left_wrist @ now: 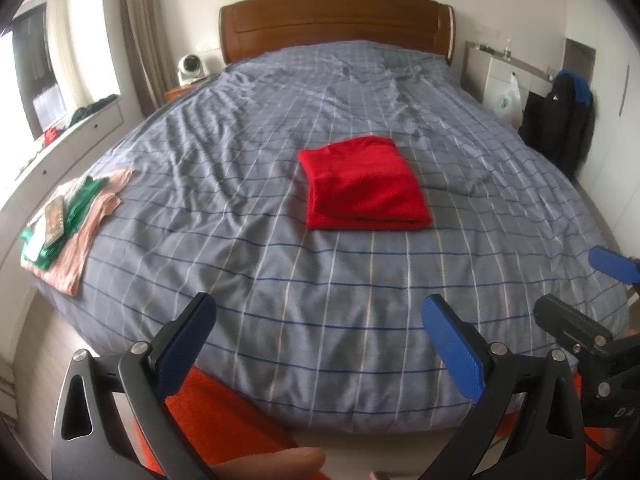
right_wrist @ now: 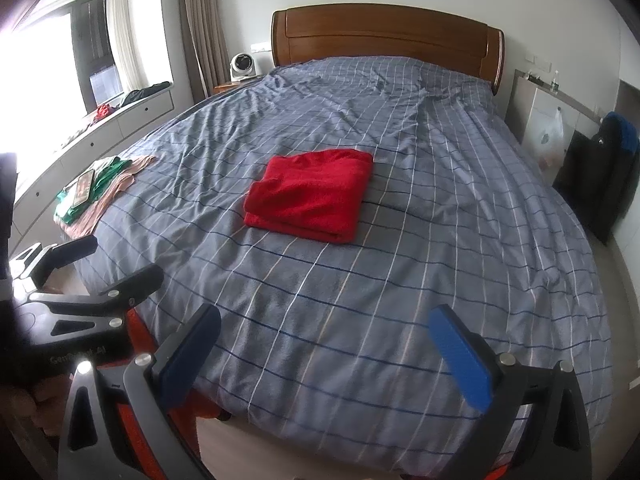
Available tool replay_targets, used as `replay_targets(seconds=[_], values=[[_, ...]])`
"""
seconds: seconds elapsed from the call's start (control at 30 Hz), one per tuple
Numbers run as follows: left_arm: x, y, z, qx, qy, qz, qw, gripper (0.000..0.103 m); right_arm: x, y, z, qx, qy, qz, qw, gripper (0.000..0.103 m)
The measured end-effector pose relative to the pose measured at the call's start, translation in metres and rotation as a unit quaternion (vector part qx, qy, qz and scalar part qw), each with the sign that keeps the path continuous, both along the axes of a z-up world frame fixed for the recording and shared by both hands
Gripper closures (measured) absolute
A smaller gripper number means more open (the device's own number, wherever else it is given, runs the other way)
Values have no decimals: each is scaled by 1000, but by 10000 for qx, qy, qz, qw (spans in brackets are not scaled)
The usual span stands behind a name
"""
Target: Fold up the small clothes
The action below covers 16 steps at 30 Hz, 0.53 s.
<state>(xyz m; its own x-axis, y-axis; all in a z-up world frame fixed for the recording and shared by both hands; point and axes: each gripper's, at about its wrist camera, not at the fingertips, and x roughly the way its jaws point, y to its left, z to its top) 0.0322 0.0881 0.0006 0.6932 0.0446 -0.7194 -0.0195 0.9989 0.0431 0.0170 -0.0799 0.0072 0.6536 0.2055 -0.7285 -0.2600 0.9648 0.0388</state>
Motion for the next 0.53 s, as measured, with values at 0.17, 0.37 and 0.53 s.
replay_targets(seconds=[0.17,0.37,0.53], values=[[1,1,0,21,-12,41,10000,0,0,1,-2,-22,12,9,10000,0],[-2,2,3,17,-185,159,9997,0,1,0,-5,-16,9,-20,10000,0],[-4,-1,5,85,-242,112,9996,0,1,-1,-5,-26,12,0,10000,1]])
